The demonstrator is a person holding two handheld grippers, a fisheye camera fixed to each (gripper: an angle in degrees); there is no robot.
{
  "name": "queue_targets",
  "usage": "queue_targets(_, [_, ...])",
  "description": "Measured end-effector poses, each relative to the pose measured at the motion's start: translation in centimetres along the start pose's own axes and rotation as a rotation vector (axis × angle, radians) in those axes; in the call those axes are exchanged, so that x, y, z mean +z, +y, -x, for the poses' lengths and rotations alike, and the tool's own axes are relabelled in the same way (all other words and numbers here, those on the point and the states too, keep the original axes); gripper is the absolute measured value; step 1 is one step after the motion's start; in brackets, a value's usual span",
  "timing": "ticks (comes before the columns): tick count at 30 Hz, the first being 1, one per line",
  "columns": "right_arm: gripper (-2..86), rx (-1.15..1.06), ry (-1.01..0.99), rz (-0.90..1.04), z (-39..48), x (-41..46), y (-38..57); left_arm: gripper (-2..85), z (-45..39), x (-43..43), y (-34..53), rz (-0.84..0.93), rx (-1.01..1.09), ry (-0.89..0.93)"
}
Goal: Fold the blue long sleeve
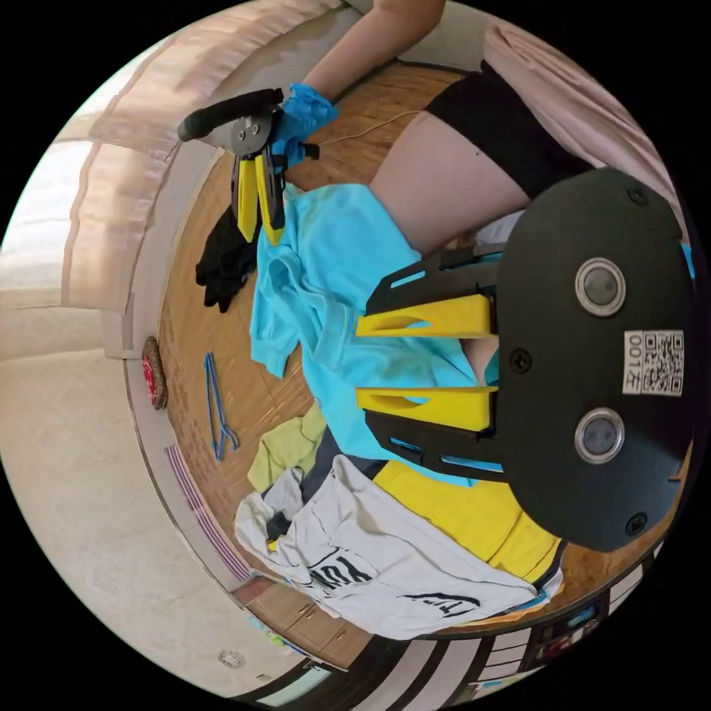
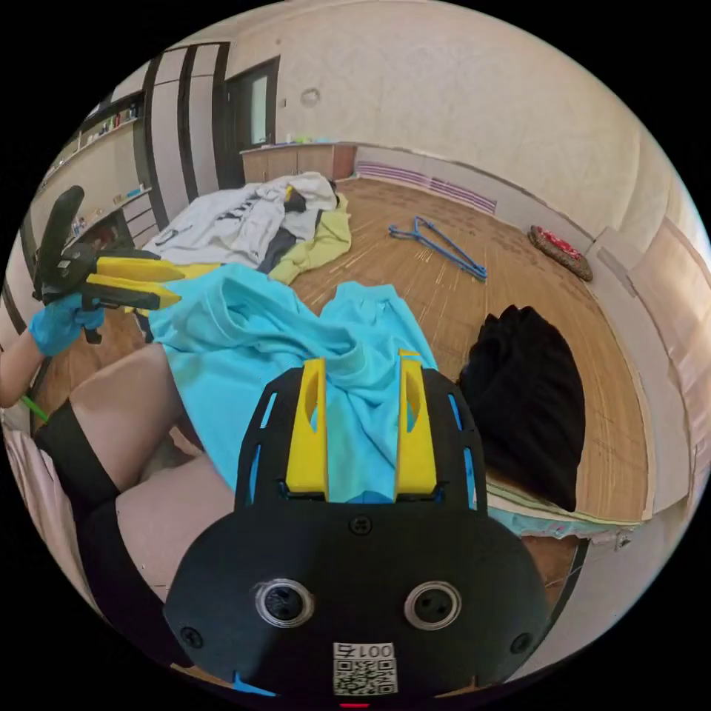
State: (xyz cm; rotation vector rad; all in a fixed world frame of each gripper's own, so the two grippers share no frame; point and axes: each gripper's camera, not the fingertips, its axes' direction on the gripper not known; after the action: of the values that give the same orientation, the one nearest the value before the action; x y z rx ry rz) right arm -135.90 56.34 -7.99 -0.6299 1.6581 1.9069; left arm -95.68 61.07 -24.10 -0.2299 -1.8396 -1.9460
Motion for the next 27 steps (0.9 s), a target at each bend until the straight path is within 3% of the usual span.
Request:
queue_targets(6, [13.3, 0.058, -0.027, 0.072, -1.3, 4.5, 0.5, 6.5, -0.7, 3.4, 0.7, 0.073, -0.045, -0.043])
queue_targets(13, [7.0, 0.021, -0.089, 0.087, -0.9, 5.9, 0.7, 2.9, -1.3, 5.1, 2.4, 0.11, -0.093, -0.052])
queue_targets(21, [2.5, 0.054, -0.045, 0.057, -0.4, 2.9, 2.6, -1.0, -1.1, 0.4, 5.8, -0.007, -0.134, -0.046])
queue_targets(27, [1.5, 0.167, -0.087, -0.21, 0.0, -5.5, 5.9, -1.2, -1.5, -9.0, 8.1, -0.207, -0.165, -0.157])
